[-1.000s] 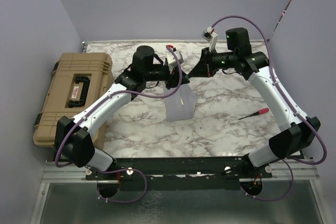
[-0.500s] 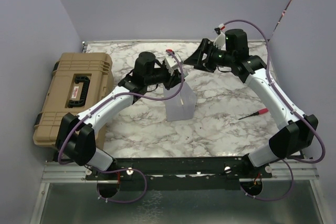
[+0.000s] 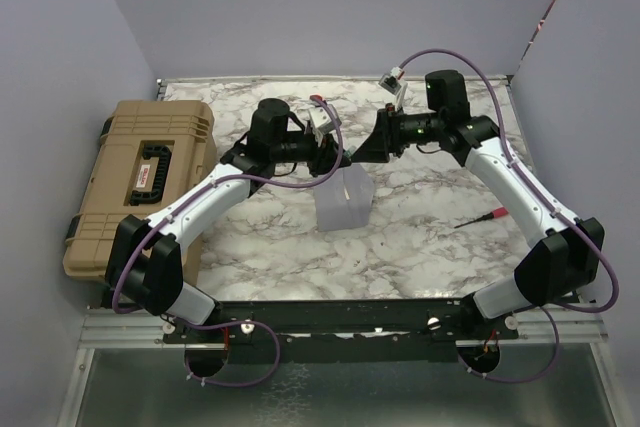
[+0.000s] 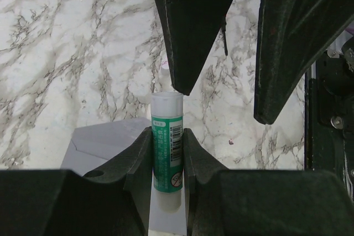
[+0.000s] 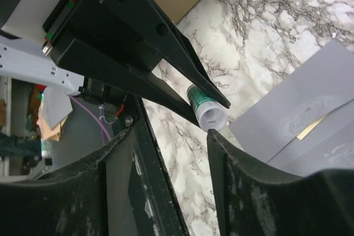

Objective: Place the letter into the envelope and seal it

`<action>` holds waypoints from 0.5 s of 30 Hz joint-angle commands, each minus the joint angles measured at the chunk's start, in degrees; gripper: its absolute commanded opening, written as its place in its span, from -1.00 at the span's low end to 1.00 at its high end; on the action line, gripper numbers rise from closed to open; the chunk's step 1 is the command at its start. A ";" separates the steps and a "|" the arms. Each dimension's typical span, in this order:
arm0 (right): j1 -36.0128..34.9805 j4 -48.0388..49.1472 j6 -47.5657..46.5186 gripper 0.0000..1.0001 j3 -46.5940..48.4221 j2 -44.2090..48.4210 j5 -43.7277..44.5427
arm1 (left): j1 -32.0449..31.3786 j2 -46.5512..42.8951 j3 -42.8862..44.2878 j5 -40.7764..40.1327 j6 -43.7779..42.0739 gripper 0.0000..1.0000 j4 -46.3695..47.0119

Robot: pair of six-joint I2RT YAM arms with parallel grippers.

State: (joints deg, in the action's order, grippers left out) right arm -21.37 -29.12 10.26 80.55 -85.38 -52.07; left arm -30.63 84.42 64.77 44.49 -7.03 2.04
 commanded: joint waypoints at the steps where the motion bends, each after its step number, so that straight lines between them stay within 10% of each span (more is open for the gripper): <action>1: 0.02 5.56 -0.48 0.09 -1.50 -0.58 -7.07 | 0.92 -1.74 -0.33 3.13 0.42 -1.00 0.36; 7: 0.02 9.93 3.15 -0.14 -2.43 -1.72 -3.98 | 1.01 -1.43 0.56 4.74 0.45 -1.00 0.42; 15: 0.01 4.61 0.22 0.18 1.06 -3.66 2.84 | 1.00 -1.56 0.76 4.39 0.70 -1.00 0.42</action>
State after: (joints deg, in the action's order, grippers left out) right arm -21.37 -22.31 11.90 79.57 -87.59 -53.63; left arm -29.58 84.42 64.77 46.63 -6.46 1.54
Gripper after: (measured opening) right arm 0.554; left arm 0.243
